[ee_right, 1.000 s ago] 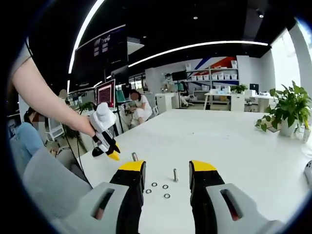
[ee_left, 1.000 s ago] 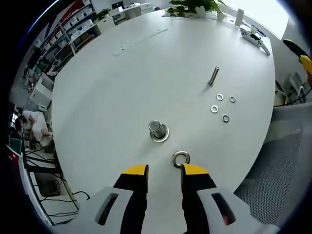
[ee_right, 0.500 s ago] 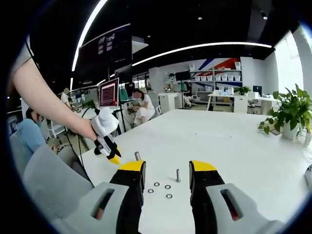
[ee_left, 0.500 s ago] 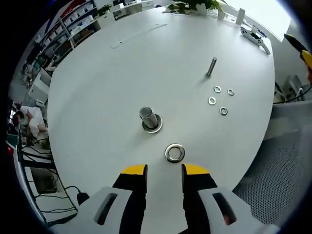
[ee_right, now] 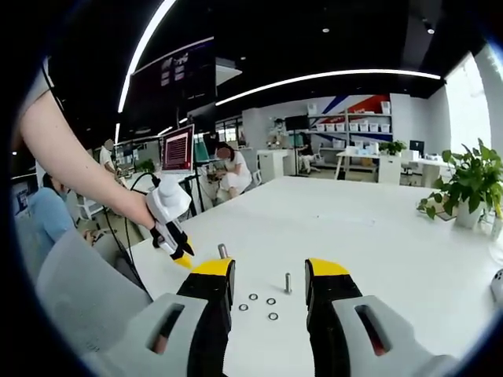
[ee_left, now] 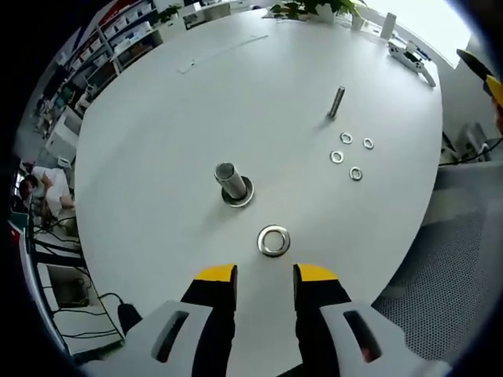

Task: Place the washer onto the threaded stud by aligning its center hole with the stud, sliding it down to the base, and recovering from edge contact or off-axis alignment until the washer reaches the visible bottom stop.

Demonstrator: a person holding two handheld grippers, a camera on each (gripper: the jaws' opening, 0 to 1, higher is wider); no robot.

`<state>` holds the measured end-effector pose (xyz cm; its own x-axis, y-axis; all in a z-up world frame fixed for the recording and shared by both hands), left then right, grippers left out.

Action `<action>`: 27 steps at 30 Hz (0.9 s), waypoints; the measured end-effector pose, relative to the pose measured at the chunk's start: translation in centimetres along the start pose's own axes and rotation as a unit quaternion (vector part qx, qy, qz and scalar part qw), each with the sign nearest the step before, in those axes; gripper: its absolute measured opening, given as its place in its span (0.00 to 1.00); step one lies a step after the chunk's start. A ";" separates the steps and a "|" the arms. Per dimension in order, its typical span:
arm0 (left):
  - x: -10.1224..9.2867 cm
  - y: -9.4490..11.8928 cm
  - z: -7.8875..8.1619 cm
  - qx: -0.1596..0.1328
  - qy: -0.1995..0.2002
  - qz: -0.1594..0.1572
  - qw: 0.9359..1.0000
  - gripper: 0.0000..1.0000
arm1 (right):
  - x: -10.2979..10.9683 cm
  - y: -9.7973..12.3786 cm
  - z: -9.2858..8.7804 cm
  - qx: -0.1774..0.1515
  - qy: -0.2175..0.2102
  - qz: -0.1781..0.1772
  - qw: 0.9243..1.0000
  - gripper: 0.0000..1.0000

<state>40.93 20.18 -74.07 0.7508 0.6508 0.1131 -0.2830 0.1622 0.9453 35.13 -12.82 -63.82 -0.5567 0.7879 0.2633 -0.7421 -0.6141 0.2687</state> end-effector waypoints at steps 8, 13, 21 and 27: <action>-0.2 -0.7 0.3 -0.001 -0.005 -0.005 1.000 0.28 | 0.1 0.0 0.0 0.001 0.002 0.003 1.000 0.38; -0.7 -1.5 -0.1 0.019 -0.016 -0.019 1.000 0.30 | 0.2 -0.1 -0.1 0.004 0.004 0.008 1.000 0.38; -1.0 -2.1 -0.3 0.030 -0.020 -0.023 0.999 0.30 | 0.0 0.0 0.0 0.000 -0.005 0.006 1.000 0.38; -0.8 -2.4 -0.2 0.034 -0.022 -0.026 0.999 0.30 | -0.1 0.1 -0.1 0.000 -0.005 0.004 1.000 0.38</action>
Point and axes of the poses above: the point that each gripper's makers call its tool centre point, and the gripper's own axes: y roughly backward along the fingers, x roughly to its left, z roughly out of its top, the point moved 9 cm from there along y, roughly backward along the fingers, and after that the axes turned 12 degrees about -y, right-handed, at the moved point
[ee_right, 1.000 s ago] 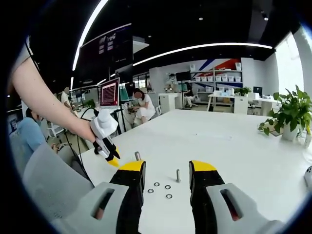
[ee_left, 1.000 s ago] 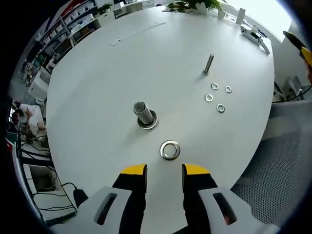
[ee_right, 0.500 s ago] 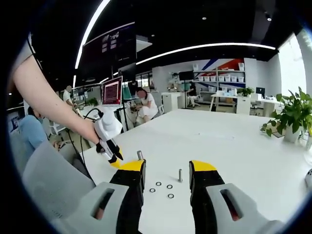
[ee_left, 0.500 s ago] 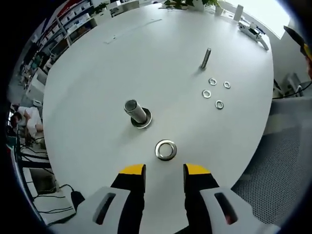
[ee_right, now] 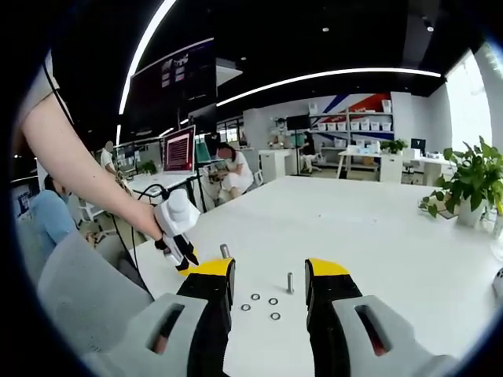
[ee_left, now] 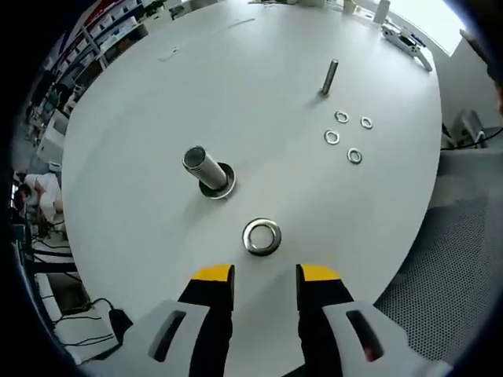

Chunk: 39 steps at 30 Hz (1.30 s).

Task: Place the washer onto the threaded stud by aligning its center hole with the stud, sliding it down to the base, and recovering from edge contact or off-axis alignment until the washer reaches the visible bottom stop.

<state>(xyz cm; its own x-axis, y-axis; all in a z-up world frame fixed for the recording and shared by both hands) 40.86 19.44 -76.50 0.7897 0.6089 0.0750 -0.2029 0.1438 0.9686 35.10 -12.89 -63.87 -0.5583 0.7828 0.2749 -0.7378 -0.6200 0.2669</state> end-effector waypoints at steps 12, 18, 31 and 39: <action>-0.1 -0.9 -0.2 0.004 -0.009 -0.009 1.000 0.30 | -0.1 0.0 0.0 -0.001 -0.004 -0.003 1.000 0.38; 0.4 -1.1 0.3 -0.002 0.003 -0.010 1.000 0.29 | -0.3 0.0 0.0 -0.001 -0.008 -0.008 1.000 0.38; 0.6 -1.7 1.0 0.001 0.001 -0.008 1.000 0.28 | -0.6 0.1 0.0 0.000 -0.010 -0.014 1.000 0.38; 0.8 -1.9 1.2 0.000 0.006 -0.007 1.000 0.28 | -0.6 0.1 -0.1 0.001 -0.011 -0.015 1.000 0.38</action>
Point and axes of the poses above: the point that each gripper's makers call its tool centre point, and the gripper's own axes: y roughly backward along the fingers, x roughly to its left, z roughly out of its top, the point moved 9 cm from there along y, roughly backward along the fingers, and after that the axes turned 12 degrees about -y, right-handed, at the moved point
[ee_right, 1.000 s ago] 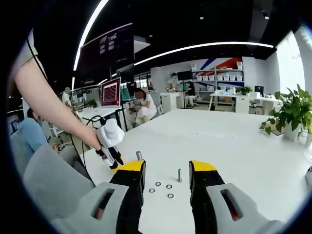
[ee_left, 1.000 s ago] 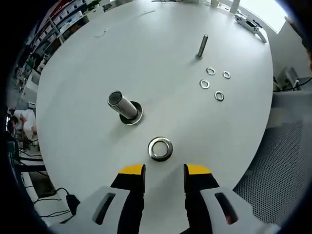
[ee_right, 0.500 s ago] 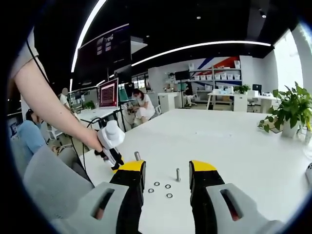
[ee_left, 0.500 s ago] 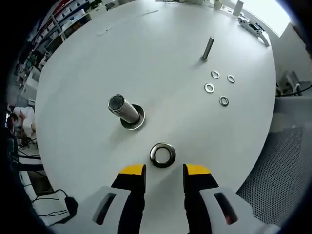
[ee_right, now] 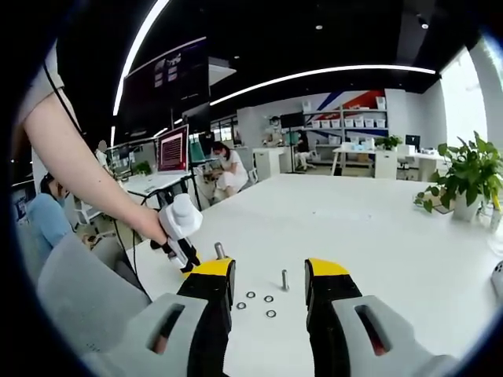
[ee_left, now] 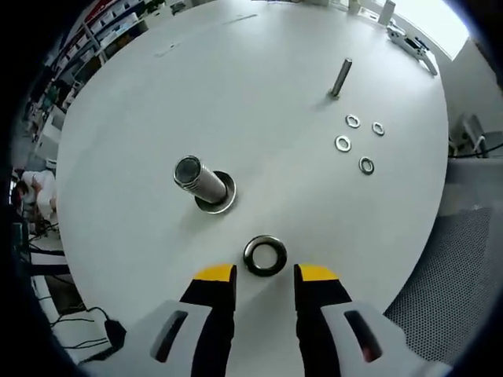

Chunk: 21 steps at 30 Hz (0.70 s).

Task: Place the washer onto the threaded stud by aligning its center hole with the stud, sliding it down to the base, and recovering from edge contact or off-axis alignment until the washer reaches the visible bottom stop.

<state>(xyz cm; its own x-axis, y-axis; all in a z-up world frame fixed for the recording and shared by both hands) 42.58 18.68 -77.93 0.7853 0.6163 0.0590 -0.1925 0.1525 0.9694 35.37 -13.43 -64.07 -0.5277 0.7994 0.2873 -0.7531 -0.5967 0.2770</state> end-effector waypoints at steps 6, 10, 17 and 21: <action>-0.5 -0.5 0.8 -0.002 -0.012 -0.003 1.000 0.26 | -0.1 0.0 0.0 0.002 -0.001 -0.001 1.000 0.38; -0.4 -0.8 0.7 0.004 -0.014 -0.004 1.000 0.27 | -0.1 0.0 -0.1 0.002 -0.004 -0.002 1.000 0.38; -0.1 -0.9 0.6 0.009 -0.017 -0.006 1.000 0.26 | -0.2 0.0 -0.1 0.003 -0.008 -0.002 1.000 0.38; 0.0 -1.0 0.7 0.009 -0.011 -0.006 1.000 0.26 | -0.2 -0.1 -0.2 0.004 -0.009 -0.001 1.000 0.38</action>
Point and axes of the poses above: the point that each gripper's makers call its tool centre point, and the gripper's own axes: y roughly backward along the fingers, x roughly to its left, z roughly out of its top, the point moved 9 cm from there along y, roughly backward along the fingers, and after that the axes turned 12 degrees about -y, right-handed, at the moved point
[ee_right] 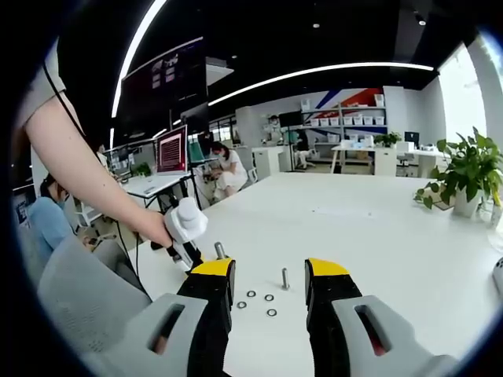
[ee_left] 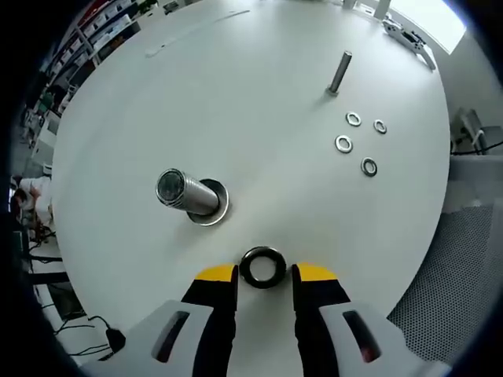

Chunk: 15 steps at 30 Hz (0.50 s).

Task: Place the washer onto the threaded stud by aligning its center hole with the stud, sliding it down to the base, and recovering from edge contact or off-axis alignment until the washer reaches the visible bottom stop.

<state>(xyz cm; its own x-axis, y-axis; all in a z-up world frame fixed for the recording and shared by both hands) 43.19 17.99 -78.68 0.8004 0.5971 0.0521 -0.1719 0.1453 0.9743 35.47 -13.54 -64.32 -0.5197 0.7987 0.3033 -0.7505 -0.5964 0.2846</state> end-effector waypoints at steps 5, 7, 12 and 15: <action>0.2 0.0 0.0 0.000 -0.009 -0.002 1.000 0.25 | 0.0 0.0 0.0 0.001 -0.001 0.001 1.000 0.38; 0.2 -0.1 0.0 0.000 -0.011 -0.003 1.000 0.25 | -0.1 0.0 0.0 0.001 -0.003 0.000 1.000 0.38; 0.2 -0.1 0.1 0.006 -0.011 -0.004 1.000 0.25 | -0.1 0.0 -0.1 0.003 -0.006 -0.001 1.000 0.38; 0.4 -0.2 0.1 0.007 -0.009 -0.004 1.000 0.25 | -0.1 0.0 -0.1 0.004 -0.005 0.000 1.000 0.38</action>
<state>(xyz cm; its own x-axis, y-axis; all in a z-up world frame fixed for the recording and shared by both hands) 43.58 18.11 -78.83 0.8119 0.5819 0.0472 -0.1570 0.1397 0.9777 35.46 -13.58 -64.44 -0.5158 0.7973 0.3136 -0.7471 -0.5977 0.2907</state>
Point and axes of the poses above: the point that each gripper's makers call its tool centre point, and the gripper's own axes: y roughly backward along the fingers, x roughly to its left, z roughly out of its top, the point moved 9 cm from there along y, roughly backward along the fingers, and after that the axes turned 12 degrees about -y, right-handed, at the moved point
